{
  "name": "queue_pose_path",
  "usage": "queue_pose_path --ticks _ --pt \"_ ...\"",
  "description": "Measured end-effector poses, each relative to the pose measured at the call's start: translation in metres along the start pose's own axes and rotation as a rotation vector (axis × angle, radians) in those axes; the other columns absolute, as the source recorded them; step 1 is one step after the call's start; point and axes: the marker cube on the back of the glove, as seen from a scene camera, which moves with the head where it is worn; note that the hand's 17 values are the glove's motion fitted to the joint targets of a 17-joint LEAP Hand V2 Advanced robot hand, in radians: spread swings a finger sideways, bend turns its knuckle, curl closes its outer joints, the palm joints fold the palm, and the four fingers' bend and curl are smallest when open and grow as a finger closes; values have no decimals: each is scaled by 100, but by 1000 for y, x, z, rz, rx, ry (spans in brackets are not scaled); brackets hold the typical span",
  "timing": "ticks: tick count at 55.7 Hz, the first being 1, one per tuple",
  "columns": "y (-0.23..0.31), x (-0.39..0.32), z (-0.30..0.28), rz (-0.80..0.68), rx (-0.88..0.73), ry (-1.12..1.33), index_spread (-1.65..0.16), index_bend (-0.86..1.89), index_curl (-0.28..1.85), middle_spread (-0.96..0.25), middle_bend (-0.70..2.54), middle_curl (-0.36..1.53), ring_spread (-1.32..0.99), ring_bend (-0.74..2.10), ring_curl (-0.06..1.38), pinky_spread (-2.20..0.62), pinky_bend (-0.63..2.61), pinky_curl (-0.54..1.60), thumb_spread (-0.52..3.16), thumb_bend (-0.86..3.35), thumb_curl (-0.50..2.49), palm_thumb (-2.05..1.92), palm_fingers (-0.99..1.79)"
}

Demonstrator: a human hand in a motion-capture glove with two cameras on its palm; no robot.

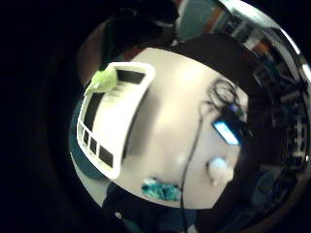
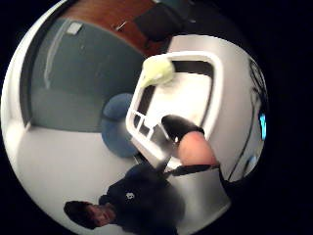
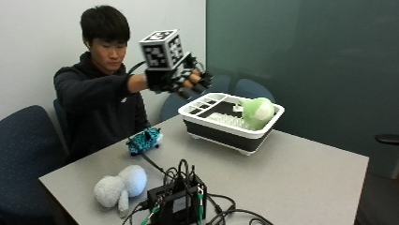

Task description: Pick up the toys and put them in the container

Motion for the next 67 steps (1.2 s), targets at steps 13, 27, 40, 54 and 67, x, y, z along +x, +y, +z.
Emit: queue_pose_path --ticks 13,27,40,54,67 --pt "128 192 22 497 -118 199 -28 15 31 -1 16 38 -1 22 32 4 73 35 128 -3 40 14 -10" --pt "175 261 118 627 -7 270 -29 10 28 -5 23 37 2 21 32 7 75 35 123 -2 36 6 -4" --pt "152 261 130 366 140 201 -22 13 23 -11 79 59 -23 101 53 -21 80 37 132 8 40 27 99" --pt "96 177 59 230 80 -43 -23 55 41 -16 114 79 -34 132 73 -43 105 56 107 12 58 50 119" --pt "17 13 -9 -35 325 -177 -23 84 60 -16 131 87 -37 143 78 -53 115 71 89 7 70 53 107"
